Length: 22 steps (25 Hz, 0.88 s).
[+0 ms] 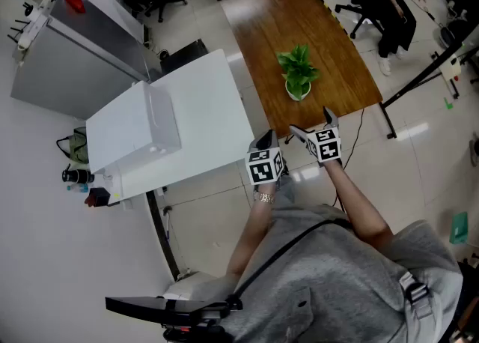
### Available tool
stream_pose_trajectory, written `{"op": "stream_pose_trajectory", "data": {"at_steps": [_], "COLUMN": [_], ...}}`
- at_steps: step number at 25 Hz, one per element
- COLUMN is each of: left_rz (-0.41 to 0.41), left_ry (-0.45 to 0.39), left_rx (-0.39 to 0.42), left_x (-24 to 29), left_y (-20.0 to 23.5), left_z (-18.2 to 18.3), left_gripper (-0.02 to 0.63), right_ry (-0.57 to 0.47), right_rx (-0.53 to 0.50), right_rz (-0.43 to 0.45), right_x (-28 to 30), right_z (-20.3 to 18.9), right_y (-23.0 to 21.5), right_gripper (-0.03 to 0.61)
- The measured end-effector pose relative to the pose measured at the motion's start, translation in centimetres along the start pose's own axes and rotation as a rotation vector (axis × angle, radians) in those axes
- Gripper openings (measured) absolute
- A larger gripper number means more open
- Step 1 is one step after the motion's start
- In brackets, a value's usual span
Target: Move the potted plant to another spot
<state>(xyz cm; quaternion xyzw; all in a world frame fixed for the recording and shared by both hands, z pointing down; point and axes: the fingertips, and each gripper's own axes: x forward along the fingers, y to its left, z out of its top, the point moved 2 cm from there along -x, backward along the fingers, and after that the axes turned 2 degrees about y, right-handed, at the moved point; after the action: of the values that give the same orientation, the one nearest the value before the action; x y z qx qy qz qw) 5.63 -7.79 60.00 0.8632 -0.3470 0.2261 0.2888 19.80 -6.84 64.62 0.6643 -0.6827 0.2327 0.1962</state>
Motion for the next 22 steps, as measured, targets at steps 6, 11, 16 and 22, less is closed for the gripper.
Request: {"op": "stream_pose_trajectory", "data": {"at_steps": [6,11,16,22], "left_rz": [-0.021,-0.040,0.019,0.108], "left_ry": [-0.058,0.041,0.073,0.075], "left_rx": [0.065,0.077,0.062,0.004], "left_x": [4.6,6.7,8.2,8.3], "left_y": [3.0,3.4,5.8,8.5], "left_z": [10.4,9.7,10.2,10.3], "left_gripper": [0.011,0.011,0.012,0.012], "right_ry": [0.016,0.079,0.072,0.090], "right_rx": [-0.082,-0.141,-0.139,-0.184], "right_rz": [-0.005,0.007,-0.032,0.002], "right_x": [10.5,15.6,20.2,23.1], "right_z": [0.3,-2.1,-1.4,-1.5], "right_y": [-3.7,-4.4,-6.6,-7.0], "right_gripper": [0.583,0.583,0.583,0.583]}}
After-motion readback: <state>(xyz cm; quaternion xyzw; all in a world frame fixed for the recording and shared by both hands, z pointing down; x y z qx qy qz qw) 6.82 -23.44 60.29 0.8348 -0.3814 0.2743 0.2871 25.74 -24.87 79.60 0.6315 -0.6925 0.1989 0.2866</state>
